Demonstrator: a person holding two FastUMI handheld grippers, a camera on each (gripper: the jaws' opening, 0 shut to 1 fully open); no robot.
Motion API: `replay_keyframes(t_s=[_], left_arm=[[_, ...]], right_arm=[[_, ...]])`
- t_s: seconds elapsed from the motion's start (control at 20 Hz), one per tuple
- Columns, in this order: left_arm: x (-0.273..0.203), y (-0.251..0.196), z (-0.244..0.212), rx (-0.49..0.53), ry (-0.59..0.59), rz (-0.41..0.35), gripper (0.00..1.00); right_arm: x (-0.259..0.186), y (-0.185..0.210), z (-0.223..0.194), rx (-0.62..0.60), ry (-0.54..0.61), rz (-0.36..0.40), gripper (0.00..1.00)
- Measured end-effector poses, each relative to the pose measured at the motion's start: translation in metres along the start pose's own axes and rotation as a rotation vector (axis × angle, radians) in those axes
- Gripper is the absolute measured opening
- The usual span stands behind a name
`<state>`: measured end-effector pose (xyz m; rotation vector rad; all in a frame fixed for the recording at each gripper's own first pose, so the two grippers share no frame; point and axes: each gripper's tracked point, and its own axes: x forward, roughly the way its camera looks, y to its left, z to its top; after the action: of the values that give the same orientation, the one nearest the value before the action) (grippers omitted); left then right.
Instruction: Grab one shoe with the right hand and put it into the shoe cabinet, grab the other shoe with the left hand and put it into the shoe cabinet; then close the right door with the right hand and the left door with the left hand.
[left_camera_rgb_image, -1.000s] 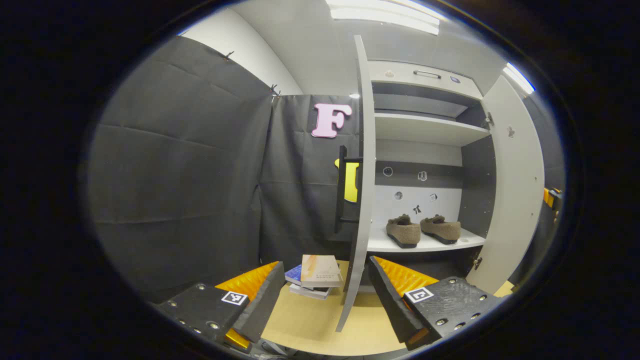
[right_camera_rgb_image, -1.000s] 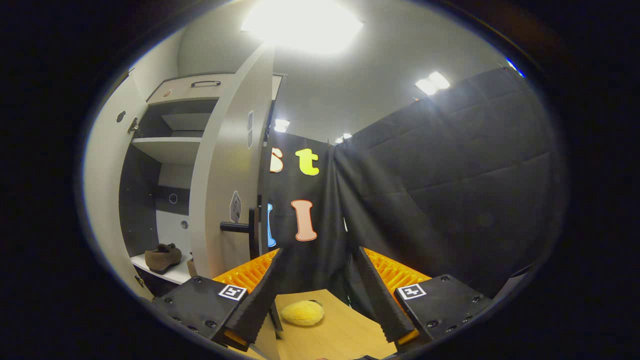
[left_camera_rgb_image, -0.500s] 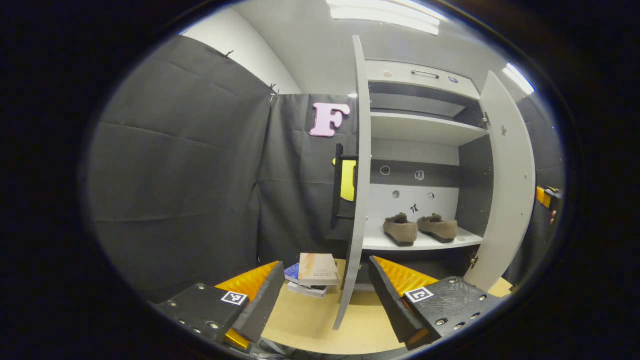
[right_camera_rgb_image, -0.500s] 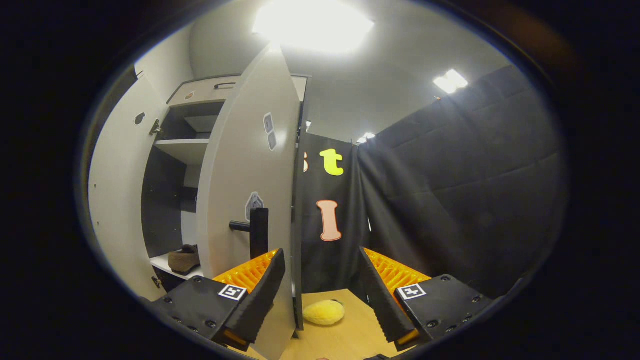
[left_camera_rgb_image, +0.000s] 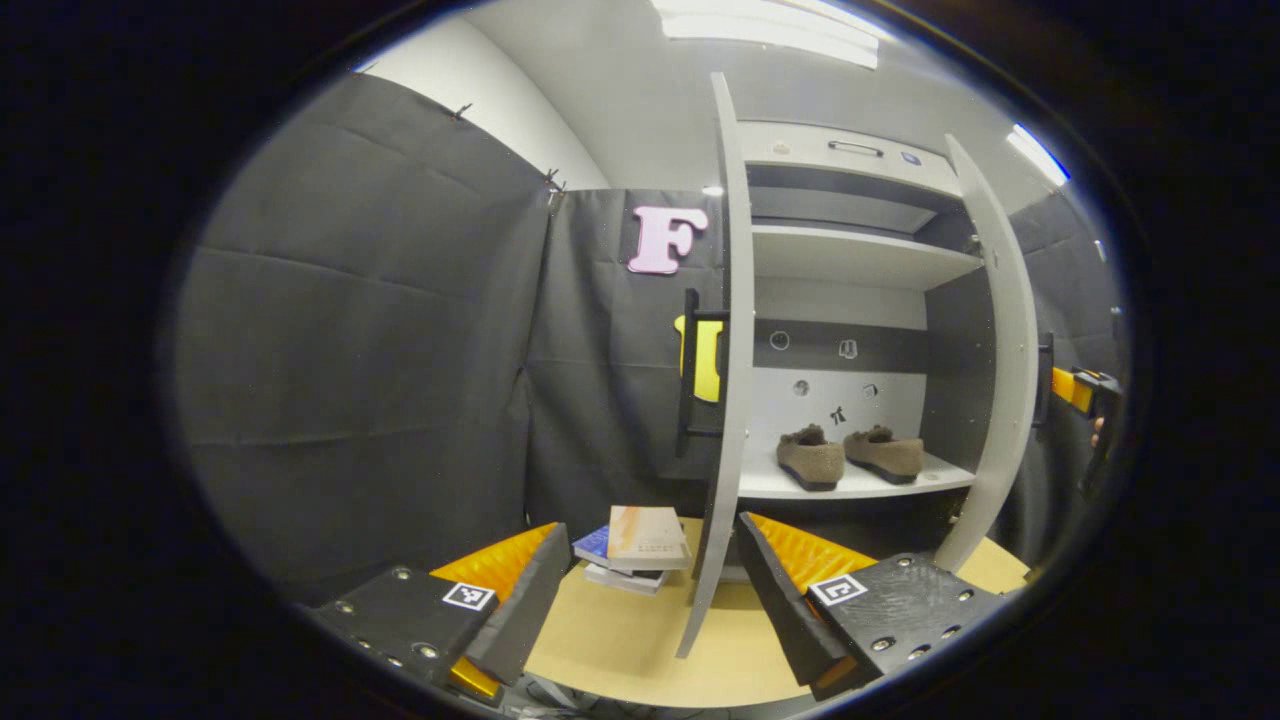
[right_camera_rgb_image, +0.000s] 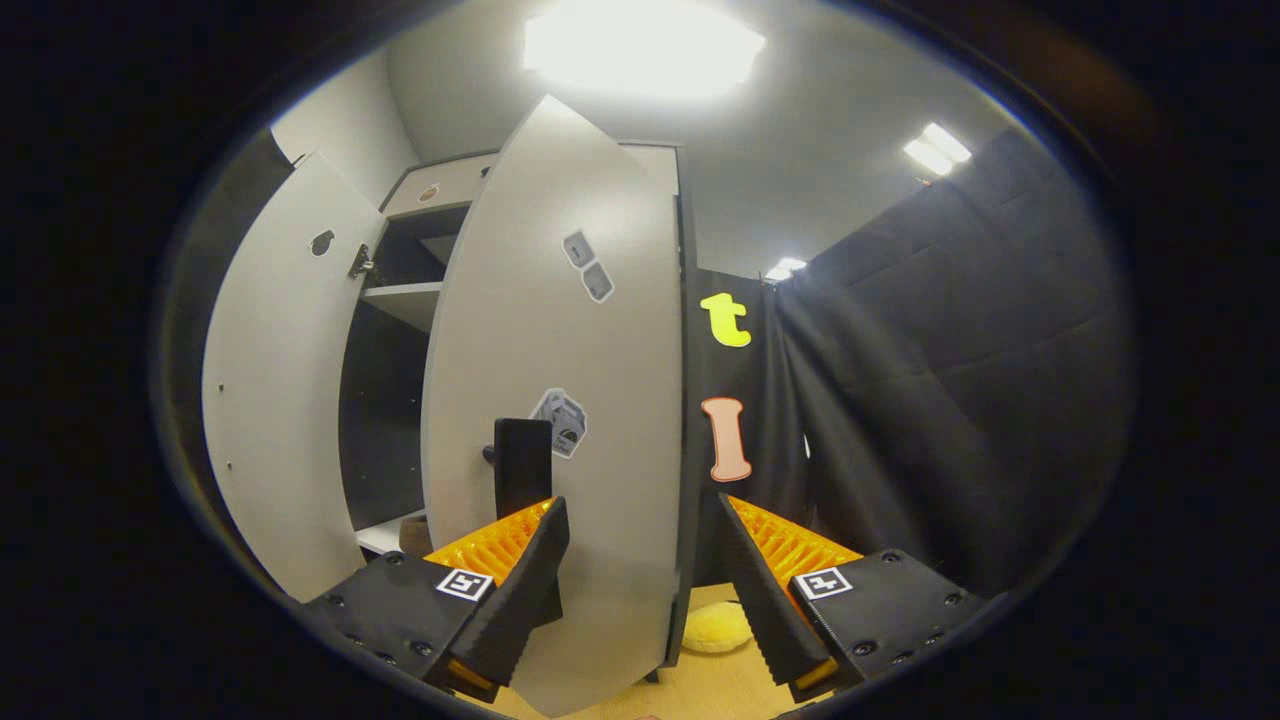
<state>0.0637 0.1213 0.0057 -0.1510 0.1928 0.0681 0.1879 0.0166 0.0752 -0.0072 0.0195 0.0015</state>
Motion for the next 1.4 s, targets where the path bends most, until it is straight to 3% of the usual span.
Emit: replay_keyframes(t_s=[0.25, 0.3, 0.5, 0.65, 0.7, 0.95, 1.4], left_arm=[[-0.007, 0.025, 0.003, 0.014, 0.008, 0.053, 1.0], [-0.007, 0.028, 0.002, 0.014, 0.008, 0.062, 1.0], [-0.005, 0.037, 0.003, 0.016, 0.013, 0.081, 1.0], [0.006, 0.045, 0.011, 0.017, 0.005, 0.083, 1.0], [0.011, 0.049, 0.016, 0.017, -0.001, 0.083, 1.0], [0.046, 0.06, 0.05, 0.034, -0.048, 0.074, 0.98], [0.119, 0.067, 0.079, 0.001, -0.075, 0.062, 1.0]], right_arm=[[0.027, 0.038, -0.005, 0.001, 0.013, 0.05, 0.91], [0.028, 0.04, -0.006, 0.004, 0.016, 0.049, 0.94], [0.03, 0.039, -0.007, 0.033, 0.023, 0.064, 0.91], [0.021, 0.027, -0.008, 0.061, 0.023, 0.046, 0.92], [0.017, 0.022, -0.007, 0.055, 0.017, 0.038, 0.98], [-0.006, -0.018, -0.015, -0.014, 0.005, -0.016, 0.98], [-0.032, -0.072, -0.053, -0.057, 0.103, -0.076, 0.99]])
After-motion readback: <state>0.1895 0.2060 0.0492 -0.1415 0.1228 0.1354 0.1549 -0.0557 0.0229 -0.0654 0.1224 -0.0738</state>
